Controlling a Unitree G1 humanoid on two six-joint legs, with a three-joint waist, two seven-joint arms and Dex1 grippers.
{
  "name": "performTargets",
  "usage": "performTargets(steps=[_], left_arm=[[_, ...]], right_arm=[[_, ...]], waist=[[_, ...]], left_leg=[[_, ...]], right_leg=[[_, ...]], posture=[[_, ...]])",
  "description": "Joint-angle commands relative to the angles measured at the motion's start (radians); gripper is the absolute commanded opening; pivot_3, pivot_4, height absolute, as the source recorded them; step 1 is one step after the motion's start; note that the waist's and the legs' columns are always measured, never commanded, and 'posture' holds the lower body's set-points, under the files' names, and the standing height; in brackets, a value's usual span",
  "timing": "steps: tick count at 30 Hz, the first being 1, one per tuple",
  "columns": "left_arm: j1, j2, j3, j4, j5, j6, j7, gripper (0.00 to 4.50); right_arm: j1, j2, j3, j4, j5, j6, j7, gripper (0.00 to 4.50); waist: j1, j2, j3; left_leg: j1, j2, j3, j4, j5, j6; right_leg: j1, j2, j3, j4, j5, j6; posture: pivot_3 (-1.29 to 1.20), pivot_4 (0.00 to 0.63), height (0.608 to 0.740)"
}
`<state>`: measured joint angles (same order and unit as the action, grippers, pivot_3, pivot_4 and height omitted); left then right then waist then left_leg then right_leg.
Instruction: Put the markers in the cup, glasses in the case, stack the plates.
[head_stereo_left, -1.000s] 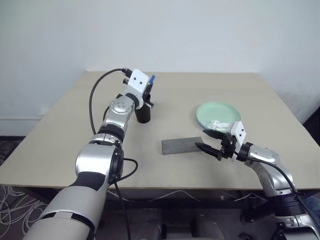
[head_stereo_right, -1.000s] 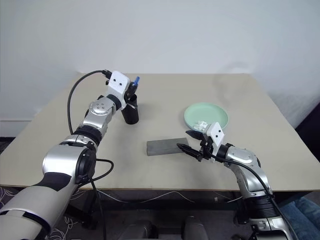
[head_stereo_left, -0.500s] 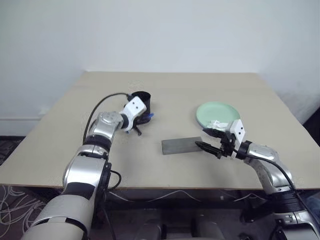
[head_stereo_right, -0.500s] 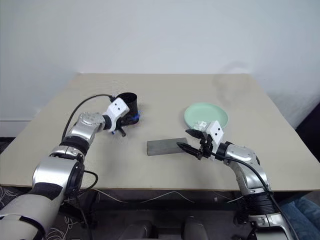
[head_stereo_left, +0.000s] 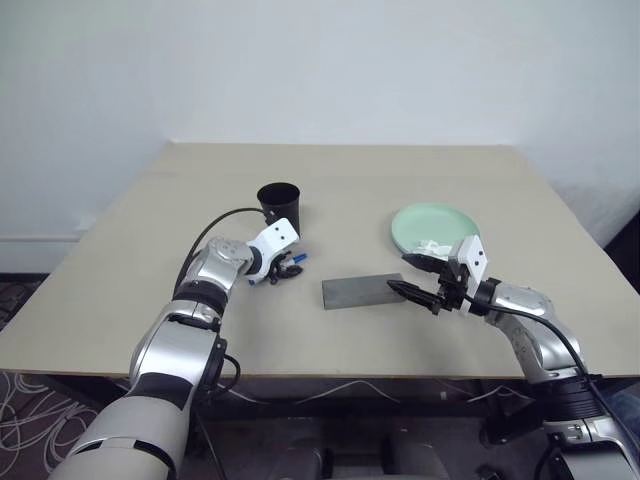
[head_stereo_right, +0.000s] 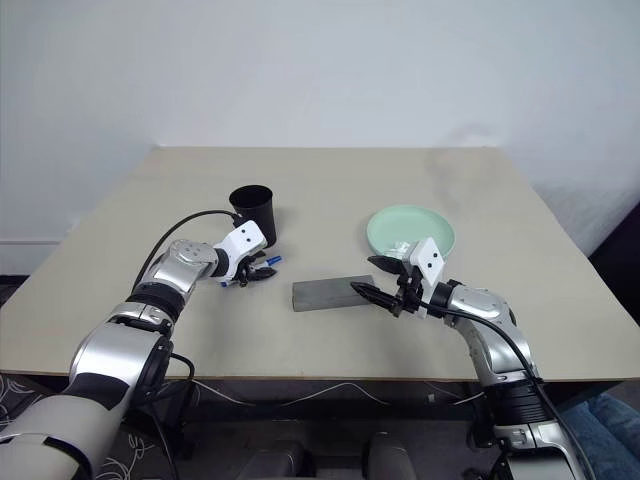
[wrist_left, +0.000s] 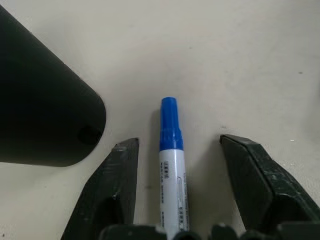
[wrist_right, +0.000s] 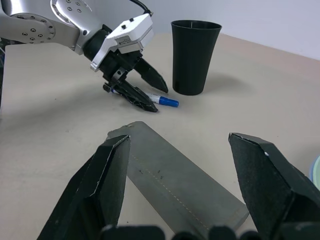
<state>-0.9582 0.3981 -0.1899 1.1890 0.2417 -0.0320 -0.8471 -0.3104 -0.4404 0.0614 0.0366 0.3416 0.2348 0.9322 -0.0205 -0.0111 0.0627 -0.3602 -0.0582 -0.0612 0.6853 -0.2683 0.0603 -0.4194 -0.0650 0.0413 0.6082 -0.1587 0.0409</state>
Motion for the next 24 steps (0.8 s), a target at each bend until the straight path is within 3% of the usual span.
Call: performTargets(steps=[1,24], left_arm=[[-0.050,0.024,-0.025,-0.031,0.024,-0.013,-0.014,2.50],[-0.059,0.071,-0.096,0.002,0.082,-0.037,-0.082,2.50]], right_arm=[[-0.022,-0.004,-0.018,-0.015,0.009,-0.014,0.002,3.42],[-0.044,0.013,-0.006,0.017,0.002,-0.025,0.011,3.42]], waist=[[0.000,0.000,0.000],[-0.001,0.000,0.000]], left_leg=[[0.000,0.000,0.000,0.000,0.000,0.000],[0.000,0.000,0.000,0.000,0.000,0.000]], right_leg=[[0.000,0.000,0.000,0.000,0.000,0.000],[0.000,0.000,0.000,0.000,0.000,0.000]], posture=[[0.00,0.000,0.740],[0.00,0.000,0.740]])
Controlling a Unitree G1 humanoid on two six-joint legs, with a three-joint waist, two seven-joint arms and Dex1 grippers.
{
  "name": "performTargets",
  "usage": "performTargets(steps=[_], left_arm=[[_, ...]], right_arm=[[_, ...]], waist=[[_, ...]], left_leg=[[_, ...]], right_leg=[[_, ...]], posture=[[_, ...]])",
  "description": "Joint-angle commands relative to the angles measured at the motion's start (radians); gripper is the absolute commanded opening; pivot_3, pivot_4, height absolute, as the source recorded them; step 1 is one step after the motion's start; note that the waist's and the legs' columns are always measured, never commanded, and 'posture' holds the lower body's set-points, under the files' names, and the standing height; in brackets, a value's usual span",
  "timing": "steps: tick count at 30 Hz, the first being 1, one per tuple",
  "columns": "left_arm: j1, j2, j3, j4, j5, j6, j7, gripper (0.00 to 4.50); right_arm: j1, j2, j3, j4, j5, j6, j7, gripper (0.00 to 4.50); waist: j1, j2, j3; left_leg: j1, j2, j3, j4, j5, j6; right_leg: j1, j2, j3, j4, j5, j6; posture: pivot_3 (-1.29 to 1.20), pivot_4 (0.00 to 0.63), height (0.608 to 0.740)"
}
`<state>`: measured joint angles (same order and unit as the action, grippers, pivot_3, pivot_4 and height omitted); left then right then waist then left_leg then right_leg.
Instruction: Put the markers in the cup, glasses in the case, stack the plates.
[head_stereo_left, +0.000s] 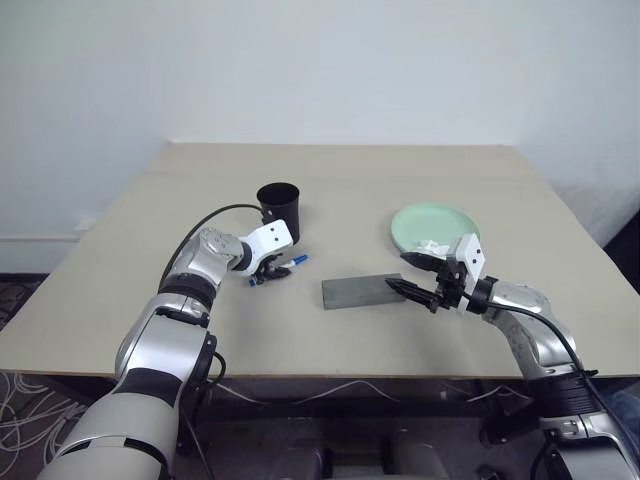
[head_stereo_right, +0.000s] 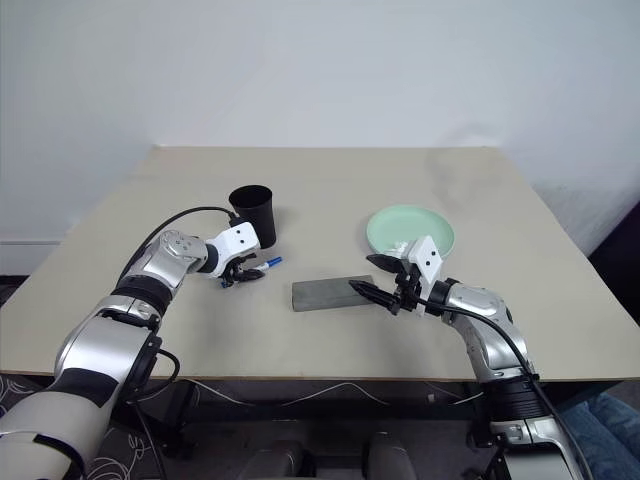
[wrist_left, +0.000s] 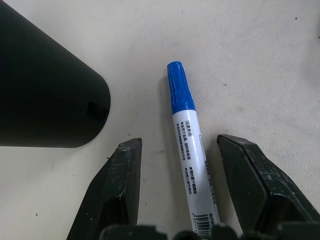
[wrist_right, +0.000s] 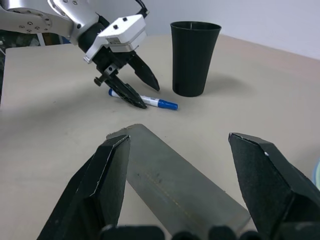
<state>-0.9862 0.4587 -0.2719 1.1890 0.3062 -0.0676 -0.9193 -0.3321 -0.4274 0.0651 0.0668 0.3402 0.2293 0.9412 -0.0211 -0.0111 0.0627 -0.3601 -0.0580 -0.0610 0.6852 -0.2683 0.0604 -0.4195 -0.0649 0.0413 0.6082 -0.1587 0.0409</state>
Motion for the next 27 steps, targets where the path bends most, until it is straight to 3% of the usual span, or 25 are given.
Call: performTargets(steps=[1,4,9,10,18,22,27], left_arm=[[-0.032,0.012,-0.018,0.004,0.023,-0.004,-0.006,2.50],[-0.037,0.012,-0.016,0.010,0.019,-0.008,-0.012,1.98],[-0.041,0.014,-0.017,0.016,0.014,-0.014,-0.018,0.26],[-0.041,0.014,-0.017,0.016,0.015,-0.015,-0.017,0.09],[-0.041,0.013,-0.006,0.006,0.006,-0.035,-0.013,0.09],[-0.039,-0.015,0.075,-0.060,-0.110,-0.078,-0.106,0.09],[-0.043,-0.051,0.199,-0.110,-0.248,-0.177,-0.103,0.09]], right_arm=[[-0.022,0.000,-0.010,-0.014,0.003,-0.019,0.001,3.42],[-0.019,0.000,-0.010,-0.017,0.003,-0.018,0.000,3.42],[-0.016,0.000,-0.010,-0.019,0.003,-0.019,-0.001,3.42],[-0.015,0.000,-0.010,-0.019,0.003,-0.020,0.000,3.42],[-0.017,0.001,-0.007,-0.017,0.002,-0.020,0.003,3.42],[-0.018,-0.001,-0.008,-0.018,0.003,-0.018,0.005,3.42],[-0.014,-0.004,-0.007,-0.023,0.004,-0.015,0.005,3.42]], waist=[[0.000,0.000,0.000],[0.000,0.000,0.000],[0.000,0.000,0.000],[0.000,0.000,0.000],[0.000,0.000,0.000],[0.002,0.000,0.000],[0.002,0.000,0.000]], left_leg=[[0.000,0.000,0.000,0.000,0.000,0.000],[0.000,0.000,0.000,0.000,0.000,0.000],[0.000,0.000,0.000,0.000,0.000,0.000],[0.000,0.000,0.000,0.000,0.000,0.000],[0.000,0.000,0.000,0.000,0.000,0.000],[0.000,0.000,0.000,0.000,0.000,0.000],[-0.002,-0.001,0.000,0.000,0.000,0.000]], right_leg=[[0.000,0.000,0.000,0.000,0.000,0.000],[0.000,0.000,0.000,0.000,0.000,0.000],[0.000,0.000,0.000,0.001,0.000,0.000],[0.000,0.000,0.000,0.000,0.000,0.000],[0.000,0.000,0.000,0.000,0.000,0.000],[0.000,0.000,0.000,0.000,0.000,0.000],[-0.001,-0.001,0.000,-0.001,0.000,0.000]], posture=[[0.00,0.000,0.740],[0.00,0.000,0.740],[0.00,0.000,0.740],[0.00,0.000,0.740],[0.00,0.000,0.740],[0.00,0.000,0.740],[0.00,0.000,0.740]])
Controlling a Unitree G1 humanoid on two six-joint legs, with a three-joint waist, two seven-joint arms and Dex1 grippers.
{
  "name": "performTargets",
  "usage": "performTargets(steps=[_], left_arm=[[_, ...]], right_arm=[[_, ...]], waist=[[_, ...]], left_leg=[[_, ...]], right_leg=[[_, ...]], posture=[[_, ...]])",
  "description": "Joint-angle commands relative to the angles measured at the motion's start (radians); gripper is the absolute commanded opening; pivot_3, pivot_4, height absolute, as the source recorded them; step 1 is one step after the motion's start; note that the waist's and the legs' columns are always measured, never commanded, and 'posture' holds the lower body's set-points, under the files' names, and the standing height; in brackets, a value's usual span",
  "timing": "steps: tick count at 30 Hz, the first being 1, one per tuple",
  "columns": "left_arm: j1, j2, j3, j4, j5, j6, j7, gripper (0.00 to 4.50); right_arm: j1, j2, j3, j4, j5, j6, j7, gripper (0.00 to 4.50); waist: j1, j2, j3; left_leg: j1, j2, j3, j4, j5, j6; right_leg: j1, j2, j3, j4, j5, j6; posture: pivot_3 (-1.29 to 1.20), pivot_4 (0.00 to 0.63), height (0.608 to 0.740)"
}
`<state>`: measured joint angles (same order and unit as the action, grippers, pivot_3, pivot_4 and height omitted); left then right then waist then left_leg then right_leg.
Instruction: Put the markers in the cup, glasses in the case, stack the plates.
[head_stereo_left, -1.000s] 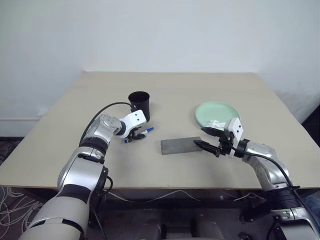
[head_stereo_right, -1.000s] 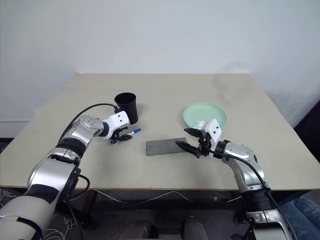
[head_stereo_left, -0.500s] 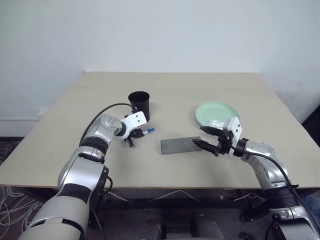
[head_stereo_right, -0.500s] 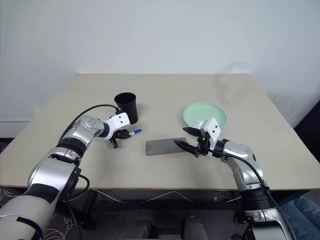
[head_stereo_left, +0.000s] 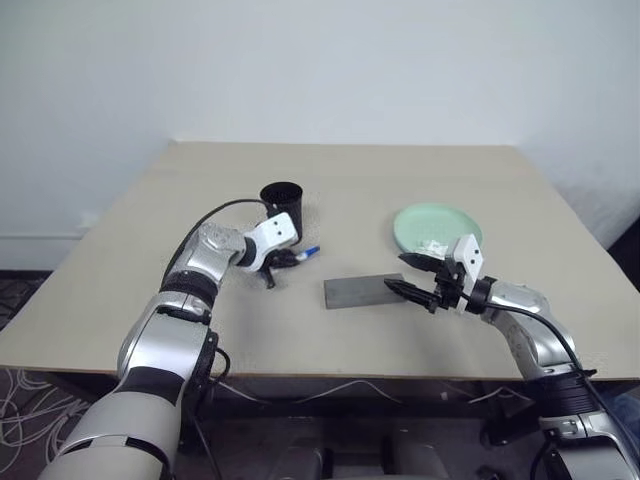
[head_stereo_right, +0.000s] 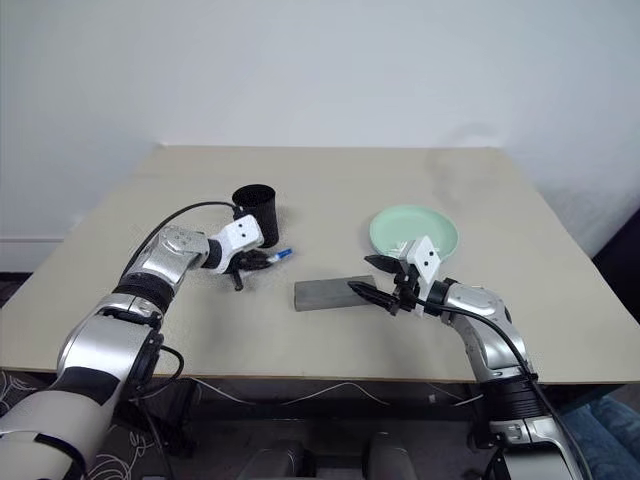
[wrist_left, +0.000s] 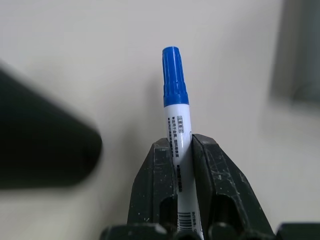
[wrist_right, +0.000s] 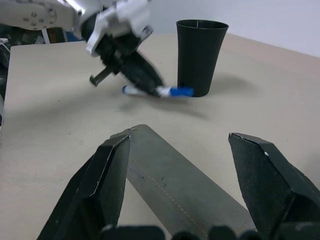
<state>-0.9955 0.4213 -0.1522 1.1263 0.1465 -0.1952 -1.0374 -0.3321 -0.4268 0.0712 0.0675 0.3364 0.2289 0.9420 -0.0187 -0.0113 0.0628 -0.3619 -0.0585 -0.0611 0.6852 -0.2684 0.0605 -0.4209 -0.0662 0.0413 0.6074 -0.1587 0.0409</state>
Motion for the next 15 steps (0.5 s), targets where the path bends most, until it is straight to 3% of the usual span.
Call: performTargets(steps=[1,9,15], left_arm=[[-0.041,-0.023,0.107,-0.052,-0.114,-0.061,0.029,0.09],[-0.085,-0.051,0.177,-0.066,-0.149,-0.271,0.188,0.09],[-0.150,-0.028,0.127,0.018,0.027,-0.458,0.623,0.09]], right_arm=[[-0.014,-0.005,-0.014,-0.025,0.008,-0.013,0.004,3.42],[-0.008,-0.009,-0.015,-0.032,0.010,-0.008,0.004,3.42],[-0.009,-0.008,-0.014,-0.031,0.009,-0.008,0.003,3.42]], waist=[[0.000,0.000,0.000],[-0.001,0.000,0.000],[0.000,0.000,0.000]], left_leg=[[0.000,0.000,0.000,0.000,0.000,0.000],[0.001,0.000,0.000,0.000,0.000,0.000],[0.001,0.000,0.000,0.000,0.000,0.000]], right_leg=[[0.000,0.000,0.000,0.000,0.000,0.000],[0.000,0.000,0.000,0.001,0.000,0.000],[0.000,0.000,0.000,0.000,0.000,0.000]], posture=[[0.00,0.000,0.740],[0.00,0.000,0.740],[0.00,0.000,0.740]])
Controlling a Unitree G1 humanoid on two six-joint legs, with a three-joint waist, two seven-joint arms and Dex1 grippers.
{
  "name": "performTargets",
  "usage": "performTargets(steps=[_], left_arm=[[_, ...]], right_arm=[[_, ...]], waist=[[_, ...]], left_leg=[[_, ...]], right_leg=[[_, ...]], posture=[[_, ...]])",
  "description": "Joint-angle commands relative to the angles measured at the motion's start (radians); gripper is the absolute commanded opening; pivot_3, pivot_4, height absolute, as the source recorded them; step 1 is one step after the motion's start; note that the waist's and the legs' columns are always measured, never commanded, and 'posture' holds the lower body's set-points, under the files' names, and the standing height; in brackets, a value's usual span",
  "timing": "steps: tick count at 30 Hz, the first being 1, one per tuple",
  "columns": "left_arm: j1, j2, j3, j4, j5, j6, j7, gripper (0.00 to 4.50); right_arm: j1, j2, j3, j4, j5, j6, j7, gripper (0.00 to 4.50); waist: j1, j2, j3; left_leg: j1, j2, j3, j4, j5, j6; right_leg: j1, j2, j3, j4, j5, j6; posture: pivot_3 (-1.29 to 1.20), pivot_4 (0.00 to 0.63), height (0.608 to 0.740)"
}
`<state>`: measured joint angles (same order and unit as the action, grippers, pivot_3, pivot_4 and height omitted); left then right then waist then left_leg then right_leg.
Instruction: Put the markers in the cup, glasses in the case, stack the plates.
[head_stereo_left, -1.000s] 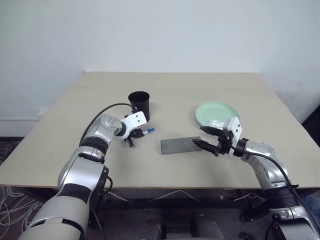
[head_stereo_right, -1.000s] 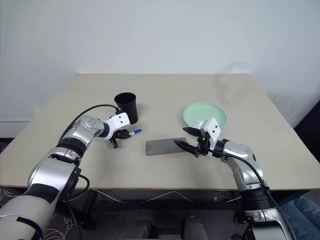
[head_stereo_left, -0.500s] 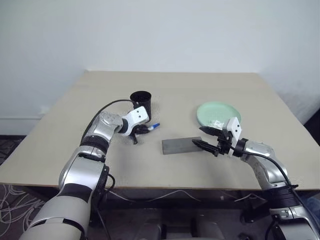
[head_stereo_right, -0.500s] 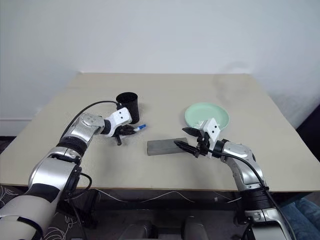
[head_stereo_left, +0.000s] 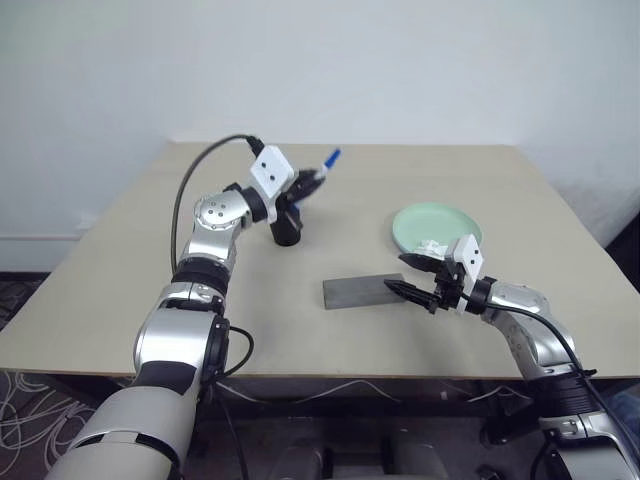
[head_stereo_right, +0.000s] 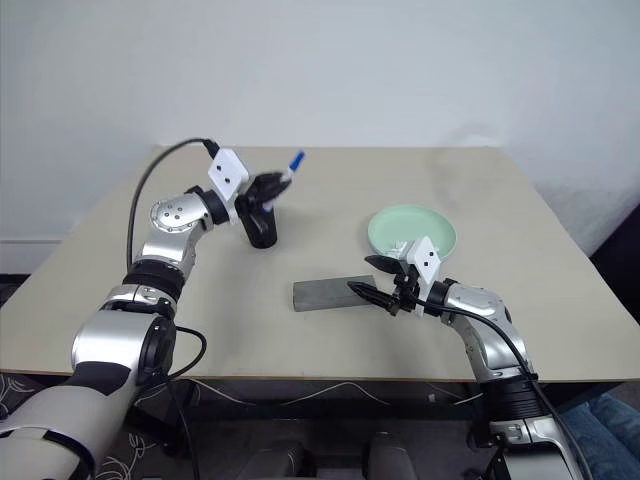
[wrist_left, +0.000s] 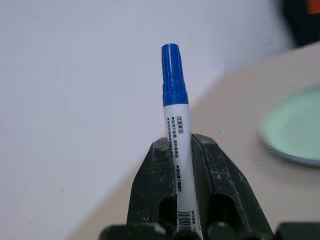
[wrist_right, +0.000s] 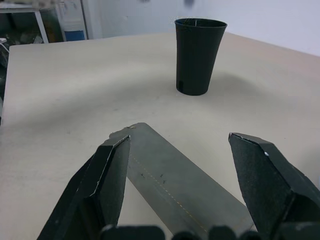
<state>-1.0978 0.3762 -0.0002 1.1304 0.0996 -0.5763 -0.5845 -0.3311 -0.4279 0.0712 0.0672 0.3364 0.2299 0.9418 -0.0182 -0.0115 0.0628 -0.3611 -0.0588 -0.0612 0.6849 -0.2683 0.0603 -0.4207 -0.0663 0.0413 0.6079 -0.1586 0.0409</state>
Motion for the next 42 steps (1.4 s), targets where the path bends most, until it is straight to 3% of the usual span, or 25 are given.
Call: performTargets(steps=[1,5,14,30,37,42], left_arm=[[-0.055,0.020,-0.041,0.029,0.105,-0.091,0.228,0.09],[-0.069,0.022,-0.098,0.094,0.200,-0.095,0.397,0.09],[-0.055,-0.009,-0.108,0.170,0.233,-0.069,0.554,0.09],[-0.044,-0.057,-0.035,0.196,0.170,0.038,0.528,0.09],[-0.044,-0.066,-0.033,0.197,0.176,0.044,0.549,2.47],[-0.043,-0.069,-0.032,0.195,0.173,0.038,0.546,2.47]], right_arm=[[-0.011,-0.006,-0.013,-0.029,0.008,-0.009,0.003,3.42],[-0.016,-0.004,-0.012,-0.026,0.008,-0.010,0.003,3.42],[-0.005,-0.006,-0.016,-0.034,0.009,-0.009,-0.001,3.42],[0.016,-0.008,-0.021,-0.058,0.011,-0.006,-0.015,3.42],[0.018,-0.009,-0.022,-0.059,0.011,-0.006,-0.017,3.42],[0.020,-0.008,-0.022,-0.059,0.012,-0.006,-0.018,3.42]], waist=[[0.000,0.000,0.000],[0.000,0.000,0.000],[0.000,0.000,0.000],[0.000,0.000,0.000],[0.000,0.000,0.000],[0.000,0.000,0.000]], left_leg=[[0.000,0.000,0.000,0.000,0.000,0.000],[0.001,0.000,0.000,0.000,0.000,0.000],[0.000,0.000,0.000,0.000,0.000,0.000],[0.001,0.000,0.000,0.000,0.000,0.000],[0.001,0.000,0.000,0.000,0.000,0.000],[0.001,0.000,0.000,0.000,0.000,0.000]], right_leg=[[0.000,0.000,0.000,0.000,0.000,0.000],[0.001,0.000,0.000,0.000,0.000,0.000],[0.001,0.000,0.000,0.000,0.000,0.000],[0.001,0.000,-0.001,0.000,0.000,0.000],[0.001,0.000,-0.001,0.000,0.000,0.000],[0.001,0.000,-0.001,0.000,0.000,0.000]], posture=[[0.00,0.000,0.740],[0.00,0.000,0.740],[0.00,0.000,0.740],[0.00,0.000,0.740],[0.00,0.000,0.740],[0.00,0.000,0.740]])
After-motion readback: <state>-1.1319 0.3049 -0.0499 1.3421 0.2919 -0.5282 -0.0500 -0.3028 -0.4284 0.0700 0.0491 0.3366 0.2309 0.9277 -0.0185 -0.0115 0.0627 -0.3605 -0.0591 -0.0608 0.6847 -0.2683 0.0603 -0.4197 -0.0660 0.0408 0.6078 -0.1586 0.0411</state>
